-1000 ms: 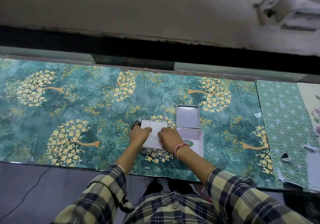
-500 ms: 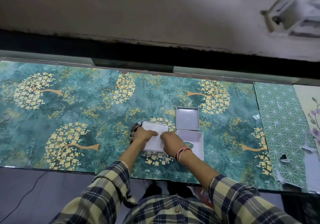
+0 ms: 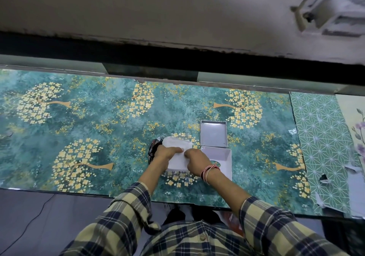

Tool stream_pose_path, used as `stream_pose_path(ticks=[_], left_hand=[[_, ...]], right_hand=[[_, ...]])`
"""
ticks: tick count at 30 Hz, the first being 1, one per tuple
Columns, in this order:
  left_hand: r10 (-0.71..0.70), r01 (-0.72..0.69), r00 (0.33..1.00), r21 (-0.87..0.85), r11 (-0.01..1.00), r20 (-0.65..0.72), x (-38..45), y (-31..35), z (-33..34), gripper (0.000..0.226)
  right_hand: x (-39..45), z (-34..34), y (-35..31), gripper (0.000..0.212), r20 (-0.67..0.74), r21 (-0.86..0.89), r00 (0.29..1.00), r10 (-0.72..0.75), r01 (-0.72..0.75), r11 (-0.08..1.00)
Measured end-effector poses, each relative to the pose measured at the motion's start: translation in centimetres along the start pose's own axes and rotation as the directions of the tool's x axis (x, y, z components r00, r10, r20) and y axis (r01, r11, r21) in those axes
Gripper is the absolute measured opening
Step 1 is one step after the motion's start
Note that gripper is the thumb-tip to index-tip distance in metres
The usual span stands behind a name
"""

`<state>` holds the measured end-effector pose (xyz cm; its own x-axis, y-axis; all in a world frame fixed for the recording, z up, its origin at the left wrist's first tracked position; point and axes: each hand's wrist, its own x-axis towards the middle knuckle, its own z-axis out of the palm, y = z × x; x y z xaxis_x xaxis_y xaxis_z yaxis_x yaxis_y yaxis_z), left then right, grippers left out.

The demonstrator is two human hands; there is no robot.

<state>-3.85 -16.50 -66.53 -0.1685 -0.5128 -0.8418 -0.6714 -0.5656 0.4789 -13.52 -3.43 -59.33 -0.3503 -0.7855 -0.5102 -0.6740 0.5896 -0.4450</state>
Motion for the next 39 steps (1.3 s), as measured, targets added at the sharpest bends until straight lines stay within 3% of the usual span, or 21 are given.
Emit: stream_pose_path(ticks=[3, 6, 8, 13, 16, 18, 20, 23, 25, 27, 29, 32, 34, 39], left_hand=[[0.034, -0.030, 0.998, 0.061, 0.998, -0.050, 2.1, -1.3, 0.5, 0.118], [0.105, -0.101, 0.994, 0.082, 0.992, -0.043, -2.9, 0.9, 0.2, 0.112], [0.127, -0.126, 0.991, 0.039, 0.991, -0.041, -6.2, 2.3, -0.1, 0.101], [0.142, -0.146, 0.989, -0.094, 0.985, -0.048, -5.8, 1.8, -1.0, 0.097], [0.141, -0.129, 0.989, -0.238, 0.963, 0.036, -8.2, 2.5, -2.1, 0.052], [0.134, -0.096, 0.985, -0.298, 0.950, 0.111, -8.9, 2.8, -3.3, 0.038], [0.154, -0.076, 0.971, -0.374, 0.924, 0.185, -9.0, 2.9, -4.8, 0.047], [0.199, -0.055, 0.945, -0.474, 0.879, 0.261, -9.0, 3.0, -6.0, 0.052], [0.228, -0.029, 0.925, -0.541, 0.841, 0.305, -9.2, 3.4, -6.3, 0.048], [0.250, -0.016, 0.906, -0.563, 0.826, 0.341, -9.6, 4.0, -6.2, 0.049], [0.259, -0.022, 0.897, -0.549, 0.836, 0.359, -10.0, 4.5, -5.7, 0.043], [0.252, -0.056, 0.905, -0.491, 0.870, 0.343, -10.5, 4.8, -4.8, 0.039], [0.253, -0.099, 0.920, -0.448, 0.889, 0.298, -10.8, 4.8, -3.9, 0.047], [0.284, -0.201, 0.937, -0.351, 0.915, 0.204, -11.8, 4.6, -1.9, 0.045]], right_hand=[[0.0, -0.3, 0.0, 0.030, 0.005, 0.006, 1.000, 0.006, -0.006, 1.000], [-0.1, -0.6, 0.0, 0.032, 0.001, 0.008, 1.000, 0.007, -0.007, 1.000], [-0.2, -0.6, -0.1, 0.032, 0.001, 0.009, 1.000, 0.004, -0.004, 1.000], [-0.3, -1.0, -0.1, 0.031, -0.015, 0.072, 1.000, 0.017, -0.016, 0.997], [-0.6, -2.1, 0.3, 0.027, -0.224, 0.286, 0.972, 0.069, -0.002, 0.958], [-0.8, -3.0, 0.9, 0.024, -0.357, 0.484, 0.913, 0.196, 0.001, 0.875], [-0.6, -3.9, 1.6, 0.031, -0.369, 0.665, 0.859, 0.354, -0.023, 0.747], [0.0, -5.6, 1.7, 0.045, -0.164, 0.889, 0.888, 0.430, -0.056, 0.454], [0.1, -6.7, 0.9, 0.049, 0.015, 0.959, 0.933, 0.360, -0.115, 0.259], [-0.1, -7.4, -0.2, 0.064, 0.135, 0.970, 0.955, 0.264, -0.181, 0.160], [0.0, -7.5, -1.0, 0.081, 0.170, 0.968, 0.968, 0.183, -0.199, 0.152], [0.0, -7.3, -1.8, 0.092, 0.157, 0.963, 0.970, 0.185, -0.191, 0.189], [-0.2, -7.1, -2.2, 0.090, 0.117, 0.962, 0.965, 0.233, -0.169, 0.216], [-1.1, -6.0, -2.0, 0.075, 0.058, 0.957, 0.953, 0.296, -0.137, 0.254]])
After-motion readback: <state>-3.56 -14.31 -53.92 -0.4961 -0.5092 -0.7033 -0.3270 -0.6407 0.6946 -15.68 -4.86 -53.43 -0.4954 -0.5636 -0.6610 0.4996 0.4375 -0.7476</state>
